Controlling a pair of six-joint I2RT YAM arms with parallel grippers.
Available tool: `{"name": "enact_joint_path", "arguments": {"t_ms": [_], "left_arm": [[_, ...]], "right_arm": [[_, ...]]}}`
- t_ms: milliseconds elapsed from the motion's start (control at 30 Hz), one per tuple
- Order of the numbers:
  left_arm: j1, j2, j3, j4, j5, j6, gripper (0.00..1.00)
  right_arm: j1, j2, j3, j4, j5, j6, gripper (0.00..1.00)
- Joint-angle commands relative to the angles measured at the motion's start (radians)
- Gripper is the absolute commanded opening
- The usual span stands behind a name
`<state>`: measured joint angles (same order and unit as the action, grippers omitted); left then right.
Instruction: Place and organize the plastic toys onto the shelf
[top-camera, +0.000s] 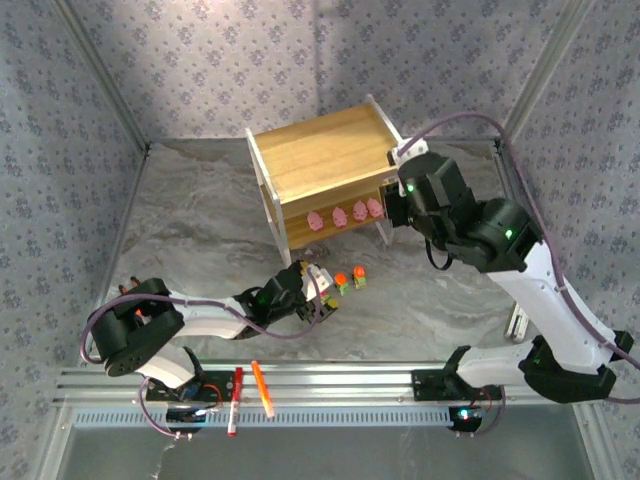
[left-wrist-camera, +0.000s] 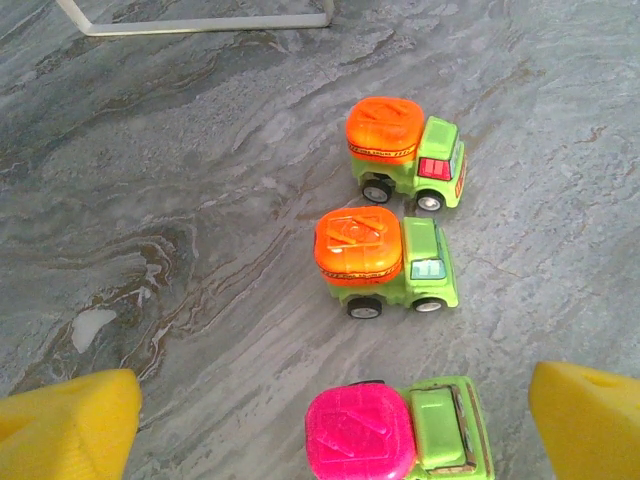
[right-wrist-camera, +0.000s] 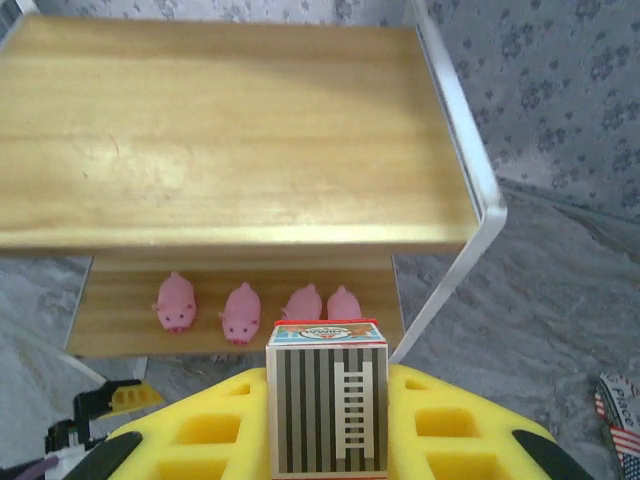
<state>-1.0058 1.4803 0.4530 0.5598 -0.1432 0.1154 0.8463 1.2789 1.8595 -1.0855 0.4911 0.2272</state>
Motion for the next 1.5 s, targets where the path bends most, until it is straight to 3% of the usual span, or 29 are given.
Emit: {"name": "enact_joint_path", "arguments": {"t_ms": [0, 200, 500, 767, 1467], "left_arm": [[0.030, -0.035, -0.014, 0.032, -0.003, -0.004, 1.00], [0.077, -0.105, -0.020, -0.010, 0.023, -0.029, 0.99], [0.087, -0.194, -0.001, -0.211, 0.109, -0.019, 1.00], [0.083, -0.208, -0.017, -0.271, 0.243, 0.018, 1.00], [0.062, -0.180, -0.049, -0.181, 0.207, 0.087, 1.00]], "right_arm": [[-0.036, 0.060, 0.102, -0.040, -0.042, -0.075, 0.26], [-0.122, 0.202, 0.309, -0.078, -0.135, -0.126, 0.26], [-0.207, 0.433, 0.634, -0.192, -0.237, -0.160, 0.26], [-0.281, 0.492, 0.650, -0.231, -0.312, -0.149, 0.25], [-0.327, 0.571, 0.659, -0.281, -0.341, -0.135, 0.26]]}}
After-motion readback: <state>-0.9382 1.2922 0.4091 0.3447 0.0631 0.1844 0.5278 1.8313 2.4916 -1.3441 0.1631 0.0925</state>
